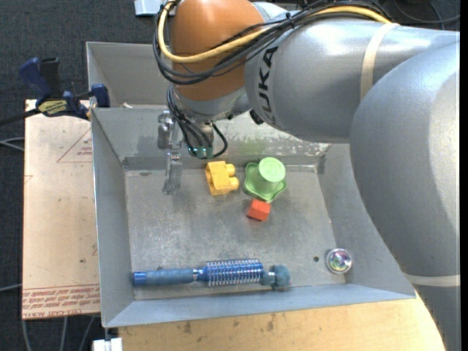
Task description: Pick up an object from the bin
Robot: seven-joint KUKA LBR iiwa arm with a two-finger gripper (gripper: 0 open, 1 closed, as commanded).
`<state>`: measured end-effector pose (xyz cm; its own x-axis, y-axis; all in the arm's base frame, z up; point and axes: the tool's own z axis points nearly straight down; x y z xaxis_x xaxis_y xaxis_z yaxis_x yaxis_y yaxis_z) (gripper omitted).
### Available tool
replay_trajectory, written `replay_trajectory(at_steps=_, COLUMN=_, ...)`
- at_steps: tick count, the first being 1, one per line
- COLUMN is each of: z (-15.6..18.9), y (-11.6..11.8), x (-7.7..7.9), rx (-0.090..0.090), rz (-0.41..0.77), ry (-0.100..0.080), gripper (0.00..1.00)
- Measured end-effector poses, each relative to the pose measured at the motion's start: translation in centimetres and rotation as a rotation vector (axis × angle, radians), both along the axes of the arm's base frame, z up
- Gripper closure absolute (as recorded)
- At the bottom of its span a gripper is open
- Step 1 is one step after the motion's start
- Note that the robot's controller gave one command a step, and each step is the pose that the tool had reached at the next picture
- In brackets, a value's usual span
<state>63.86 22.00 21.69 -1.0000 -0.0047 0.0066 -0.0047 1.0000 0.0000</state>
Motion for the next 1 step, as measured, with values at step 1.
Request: replay_trajectory(at_steps=1, z=-2.78, y=-7.25, x=-4.61, rx=-0.003, rz=0.037, ry=-0.001, gripper=0.0)
